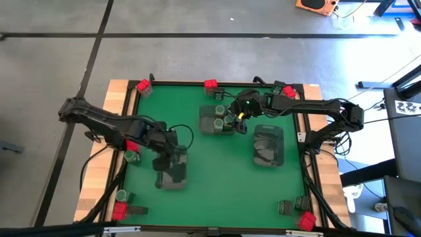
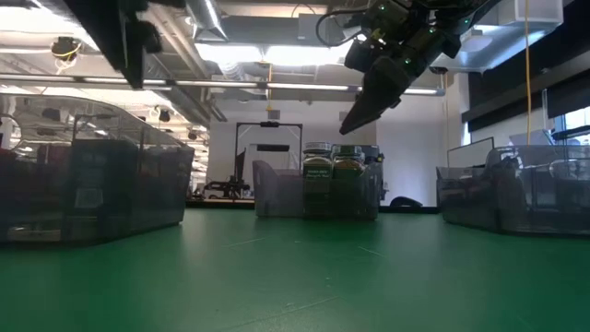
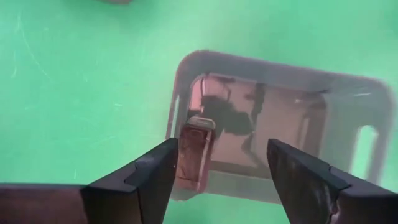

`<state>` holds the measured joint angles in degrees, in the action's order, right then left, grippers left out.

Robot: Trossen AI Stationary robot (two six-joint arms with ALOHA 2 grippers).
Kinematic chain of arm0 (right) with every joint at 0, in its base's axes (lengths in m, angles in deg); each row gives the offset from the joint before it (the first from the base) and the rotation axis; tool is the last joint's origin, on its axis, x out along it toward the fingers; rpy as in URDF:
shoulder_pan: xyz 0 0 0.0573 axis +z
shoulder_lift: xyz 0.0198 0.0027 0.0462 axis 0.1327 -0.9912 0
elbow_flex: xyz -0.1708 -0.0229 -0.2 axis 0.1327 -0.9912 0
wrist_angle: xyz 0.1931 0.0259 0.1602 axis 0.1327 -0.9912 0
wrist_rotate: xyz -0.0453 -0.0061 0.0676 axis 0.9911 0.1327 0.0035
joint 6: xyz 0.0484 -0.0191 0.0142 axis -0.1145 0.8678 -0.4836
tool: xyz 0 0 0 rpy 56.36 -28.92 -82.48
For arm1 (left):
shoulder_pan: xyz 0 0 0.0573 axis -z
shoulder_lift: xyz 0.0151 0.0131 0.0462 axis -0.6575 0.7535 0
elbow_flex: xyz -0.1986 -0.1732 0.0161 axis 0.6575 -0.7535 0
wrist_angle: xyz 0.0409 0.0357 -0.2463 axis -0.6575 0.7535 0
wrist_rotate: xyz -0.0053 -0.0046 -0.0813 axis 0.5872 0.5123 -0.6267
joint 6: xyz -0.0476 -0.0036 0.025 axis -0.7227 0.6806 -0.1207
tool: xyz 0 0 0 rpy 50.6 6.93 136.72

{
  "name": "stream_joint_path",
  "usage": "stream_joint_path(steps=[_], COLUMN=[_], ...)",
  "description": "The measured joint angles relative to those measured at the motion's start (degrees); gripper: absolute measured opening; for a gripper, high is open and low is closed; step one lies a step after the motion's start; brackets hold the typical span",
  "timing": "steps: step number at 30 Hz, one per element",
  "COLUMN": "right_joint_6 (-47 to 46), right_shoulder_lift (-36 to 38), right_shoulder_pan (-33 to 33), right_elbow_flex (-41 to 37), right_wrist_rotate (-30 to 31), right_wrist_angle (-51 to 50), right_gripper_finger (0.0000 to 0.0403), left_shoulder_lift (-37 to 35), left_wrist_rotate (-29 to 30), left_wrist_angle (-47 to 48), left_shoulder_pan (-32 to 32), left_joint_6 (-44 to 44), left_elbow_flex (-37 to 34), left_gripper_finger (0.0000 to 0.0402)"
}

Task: Sort spices by type
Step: Put the black seasoning can into the left black bin

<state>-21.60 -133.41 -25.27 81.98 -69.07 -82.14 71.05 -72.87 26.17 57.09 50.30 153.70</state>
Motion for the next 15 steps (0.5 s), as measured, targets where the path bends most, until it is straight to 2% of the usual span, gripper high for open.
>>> stream_joint_path(steps=[6,15], right_joint_6=[0.0,0.0], right_shoulder_lift=[0.0,0.0], right_shoulder_pan=[0.01,0.0], right_elbow_flex=[0.0,0.0], right_wrist_rotate=[0.0,0.0], right_wrist_angle=[-0.01,-0.01], right_gripper_finger=[0.0351,0.0351], left_shoulder_lift=[-3.93,-3.93], left_wrist_rotate=[3.28,6.63], left_wrist_angle=[-0.15,-0.6], left_shoulder_pan=[4.66,13.01], left_joint_6=[-4.26,-12.74], left_elbow_flex=[0.0,0.0], left_gripper_finger=[0.0243,0.0243])
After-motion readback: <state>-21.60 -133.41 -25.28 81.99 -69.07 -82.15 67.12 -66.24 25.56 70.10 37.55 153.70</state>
